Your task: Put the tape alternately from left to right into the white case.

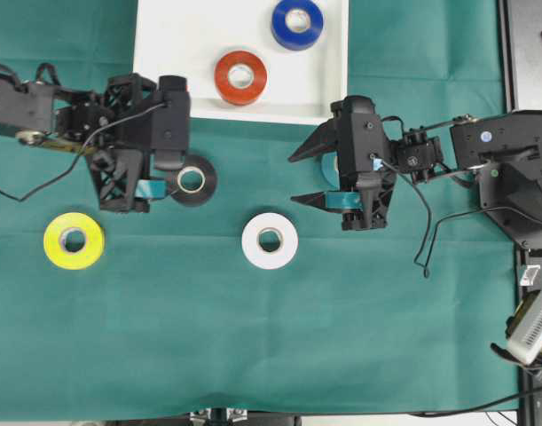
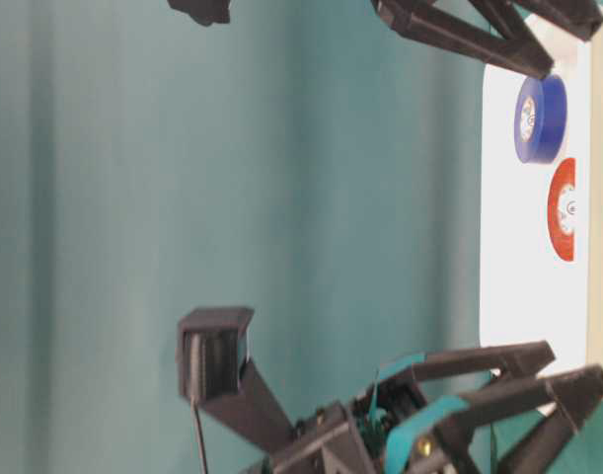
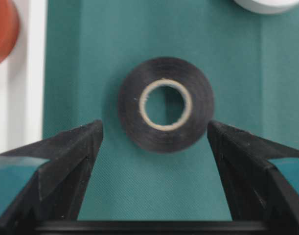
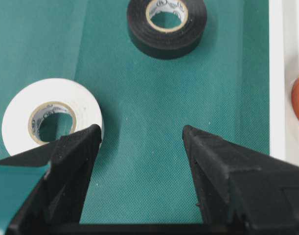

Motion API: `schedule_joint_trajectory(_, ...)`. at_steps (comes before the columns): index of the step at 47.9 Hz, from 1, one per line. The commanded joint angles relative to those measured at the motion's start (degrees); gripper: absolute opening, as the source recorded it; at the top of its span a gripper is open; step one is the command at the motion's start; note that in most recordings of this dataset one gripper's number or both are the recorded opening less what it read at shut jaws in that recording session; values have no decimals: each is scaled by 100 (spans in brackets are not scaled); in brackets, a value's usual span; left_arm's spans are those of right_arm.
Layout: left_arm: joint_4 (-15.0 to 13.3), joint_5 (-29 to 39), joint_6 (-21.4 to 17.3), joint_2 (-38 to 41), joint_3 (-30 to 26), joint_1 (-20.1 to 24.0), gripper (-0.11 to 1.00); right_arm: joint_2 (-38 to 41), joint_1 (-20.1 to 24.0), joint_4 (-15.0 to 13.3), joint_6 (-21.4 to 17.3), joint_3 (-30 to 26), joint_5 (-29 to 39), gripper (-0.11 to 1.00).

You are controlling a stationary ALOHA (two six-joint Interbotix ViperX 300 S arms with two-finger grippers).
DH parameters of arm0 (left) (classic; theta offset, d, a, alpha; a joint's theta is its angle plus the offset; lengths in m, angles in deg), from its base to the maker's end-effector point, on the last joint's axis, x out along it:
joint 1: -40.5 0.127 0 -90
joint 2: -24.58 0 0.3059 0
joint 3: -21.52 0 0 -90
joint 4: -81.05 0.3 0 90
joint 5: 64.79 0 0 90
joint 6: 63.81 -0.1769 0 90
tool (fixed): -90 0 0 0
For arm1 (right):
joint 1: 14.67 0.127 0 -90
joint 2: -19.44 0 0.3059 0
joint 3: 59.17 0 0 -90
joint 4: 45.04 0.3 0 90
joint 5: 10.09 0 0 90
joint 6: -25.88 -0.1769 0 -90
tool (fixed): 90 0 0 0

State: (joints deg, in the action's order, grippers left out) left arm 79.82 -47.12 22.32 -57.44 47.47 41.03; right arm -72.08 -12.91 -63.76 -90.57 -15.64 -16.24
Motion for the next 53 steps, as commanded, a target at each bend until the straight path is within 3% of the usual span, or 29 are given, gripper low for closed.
schedule_joint_trajectory(1, -9, -220, -9, -299, 114, -79, 40, -211, 18, -9, -9, -26, -53, 73)
schedule_joint_trajectory(19, -18, -1090, -9, -642, 738, -149, 40, -211, 26, -9, -9, -26, -53, 73)
schedule_joint_trajectory(53, -18, -1134, -9, -642, 782, -149, 40, -439, 35, 0, -9, 132, 70, 73)
